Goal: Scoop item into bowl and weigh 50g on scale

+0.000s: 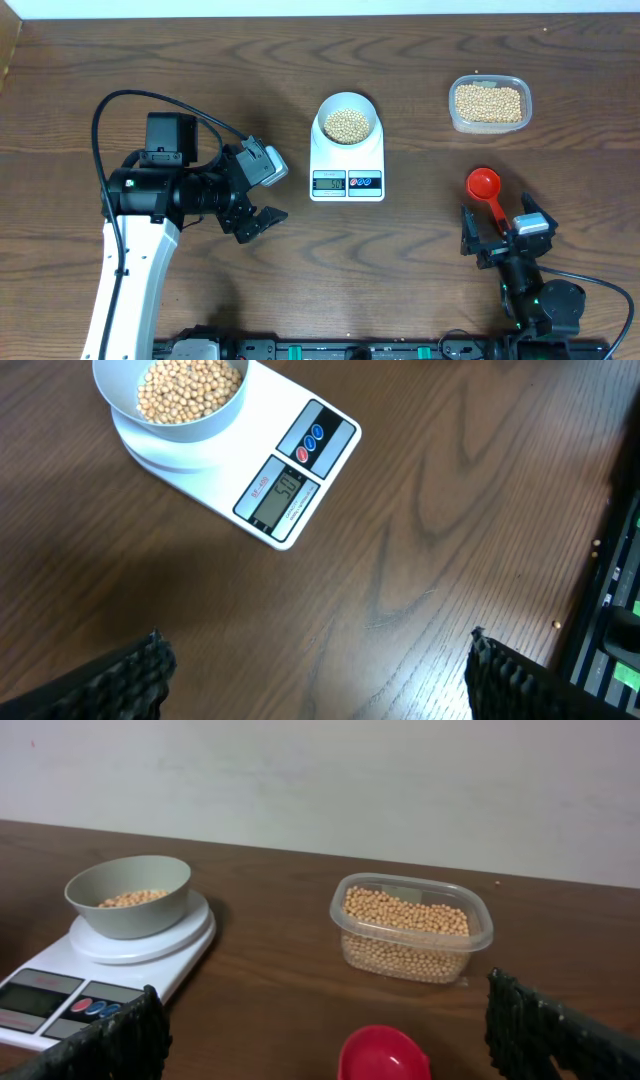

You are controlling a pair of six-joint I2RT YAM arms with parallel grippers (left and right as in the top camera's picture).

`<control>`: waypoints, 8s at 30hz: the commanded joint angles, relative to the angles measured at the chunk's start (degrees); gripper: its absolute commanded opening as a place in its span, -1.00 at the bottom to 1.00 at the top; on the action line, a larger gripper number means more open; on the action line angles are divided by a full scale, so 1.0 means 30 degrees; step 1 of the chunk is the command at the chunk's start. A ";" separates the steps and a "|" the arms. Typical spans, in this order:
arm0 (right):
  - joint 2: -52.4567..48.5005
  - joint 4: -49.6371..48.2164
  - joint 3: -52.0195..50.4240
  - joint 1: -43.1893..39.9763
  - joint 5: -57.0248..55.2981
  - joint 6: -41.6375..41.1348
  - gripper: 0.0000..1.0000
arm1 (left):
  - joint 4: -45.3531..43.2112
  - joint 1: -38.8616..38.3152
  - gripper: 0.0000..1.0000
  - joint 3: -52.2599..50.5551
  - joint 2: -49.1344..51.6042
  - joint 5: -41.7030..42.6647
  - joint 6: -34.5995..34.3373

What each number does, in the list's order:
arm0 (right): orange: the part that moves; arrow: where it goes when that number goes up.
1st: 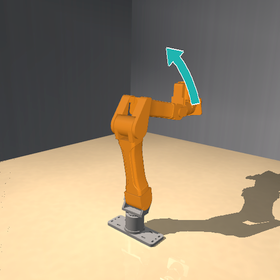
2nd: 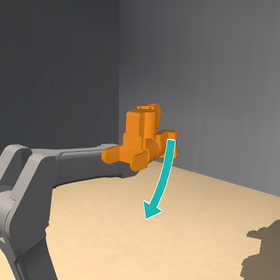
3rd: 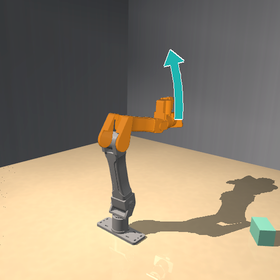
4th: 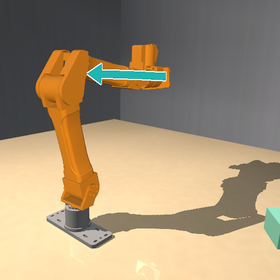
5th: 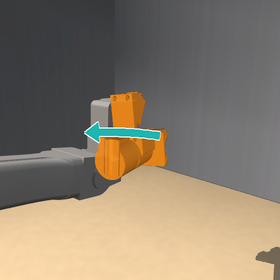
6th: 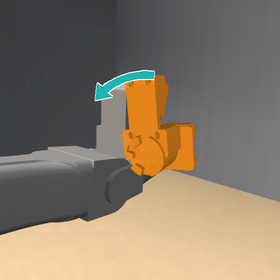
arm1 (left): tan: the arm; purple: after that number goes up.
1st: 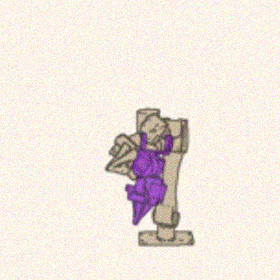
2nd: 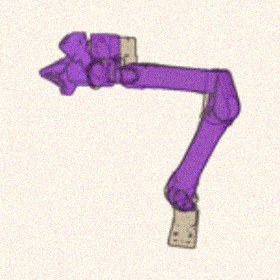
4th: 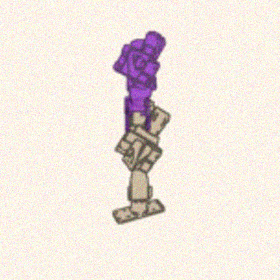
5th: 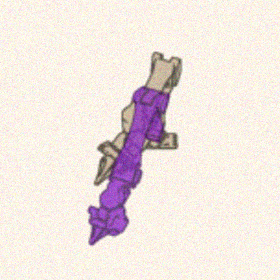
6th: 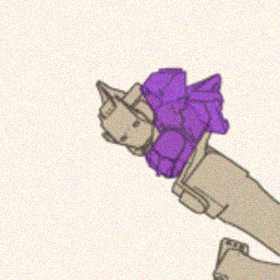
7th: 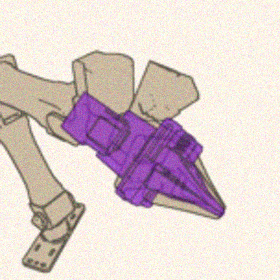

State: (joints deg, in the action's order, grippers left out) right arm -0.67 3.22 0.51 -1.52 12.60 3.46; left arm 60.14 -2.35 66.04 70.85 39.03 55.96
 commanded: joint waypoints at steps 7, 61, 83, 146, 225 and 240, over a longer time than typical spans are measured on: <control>0.0131 0.0153 -0.0058 0.0219 -0.0539 0.1698 0.98 | 0.0066 0.0066 0.91 0.0299 0.0066 0.0058 0.0262; 0.0058 0.0080 -0.0058 0.0219 -0.0510 0.1734 0.99 | 0.0066 0.0066 0.91 0.0299 0.0066 0.0058 0.0262; 0.0058 0.0080 -0.0058 0.0219 -0.0510 0.1734 0.98 | 0.0066 0.0066 0.91 0.0299 0.0066 0.0051 0.0262; 0.0058 0.0080 -0.0058 0.0219 -0.0510 0.1734 0.99 | -1.0229 0.0051 0.91 0.0226 0.0022 -0.3628 -1.6130; 0.0058 0.0080 -0.0058 0.0219 -0.0510 0.1727 0.99 | -1.9008 0.1129 0.91 -2.1944 -2.3598 -0.9340 -2.2556; 0.0058 0.0080 -0.0058 0.0219 -0.0510 0.1727 0.98 | -1.8782 0.1093 0.91 -2.1937 -2.3598 -1.1395 -2.0786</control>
State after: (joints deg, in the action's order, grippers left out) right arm -0.69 3.25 0.51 -1.52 11.51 8.01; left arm 2.74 1.02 1.89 0.60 5.98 -9.74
